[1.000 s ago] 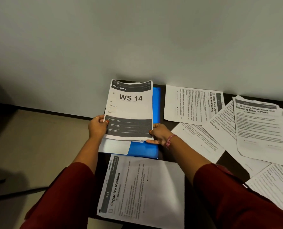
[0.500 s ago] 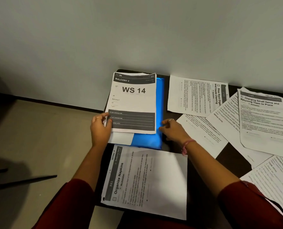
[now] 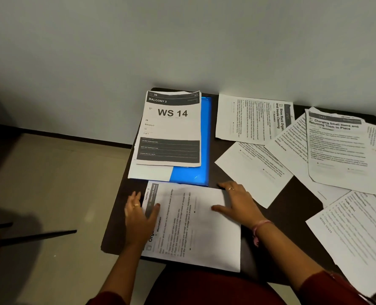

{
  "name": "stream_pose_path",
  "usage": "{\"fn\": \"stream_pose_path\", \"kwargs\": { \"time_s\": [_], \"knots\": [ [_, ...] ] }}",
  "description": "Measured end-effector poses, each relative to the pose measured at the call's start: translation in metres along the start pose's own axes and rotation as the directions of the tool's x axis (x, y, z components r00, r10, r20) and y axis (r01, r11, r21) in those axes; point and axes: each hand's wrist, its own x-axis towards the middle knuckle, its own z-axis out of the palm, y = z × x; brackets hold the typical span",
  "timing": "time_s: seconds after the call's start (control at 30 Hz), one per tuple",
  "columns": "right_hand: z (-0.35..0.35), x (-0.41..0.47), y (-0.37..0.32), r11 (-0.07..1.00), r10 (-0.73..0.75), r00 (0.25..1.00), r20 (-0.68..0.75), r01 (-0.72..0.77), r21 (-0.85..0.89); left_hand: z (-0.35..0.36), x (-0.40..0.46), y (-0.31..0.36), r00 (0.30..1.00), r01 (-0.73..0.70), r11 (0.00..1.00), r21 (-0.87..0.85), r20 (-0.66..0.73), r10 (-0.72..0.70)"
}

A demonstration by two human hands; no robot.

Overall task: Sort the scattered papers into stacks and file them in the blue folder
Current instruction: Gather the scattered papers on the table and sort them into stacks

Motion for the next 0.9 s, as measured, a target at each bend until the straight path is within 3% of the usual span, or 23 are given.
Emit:
{"fn": "stream_pose_path", "kwargs": {
  "time_s": [0.13,0.43,0.5,0.63,0.77,0.9],
  "knots": [
    [0.008,-0.002,0.002,0.99,0.015,1.0,0.004,-0.014,-0.14,0.007,-0.009,-0.009,0.994,-0.053,0.976,0.213,0.102,0.032],
    [-0.005,0.006,-0.001,0.984,0.046,0.998,0.049,-0.037,-0.173,0.012,-0.01,0.005,0.997,0.012,0.975,0.22,0.074,-0.029],
    [-0.008,0.004,0.007,0.995,0.024,0.998,0.052,-0.019,-0.097,0.014,-0.013,0.011,0.997,0.032,0.984,0.175,0.061,-0.043],
    [-0.019,-0.014,0.034,0.961,0.009,0.992,0.124,-0.043,0.273,0.022,-0.022,0.033,0.992,0.124,0.992,0.0,0.015,-0.124],
    [-0.046,-0.035,0.073,0.924,0.046,0.997,0.067,-0.068,0.377,0.036,-0.032,0.056,0.994,0.106,0.99,-0.098,0.012,-0.105],
    [-0.068,-0.052,0.117,0.85,0.195,0.98,-0.021,-0.159,0.501,0.055,-0.042,0.089,0.998,0.029,0.996,-0.084,0.059,-0.024]
  ]
}}
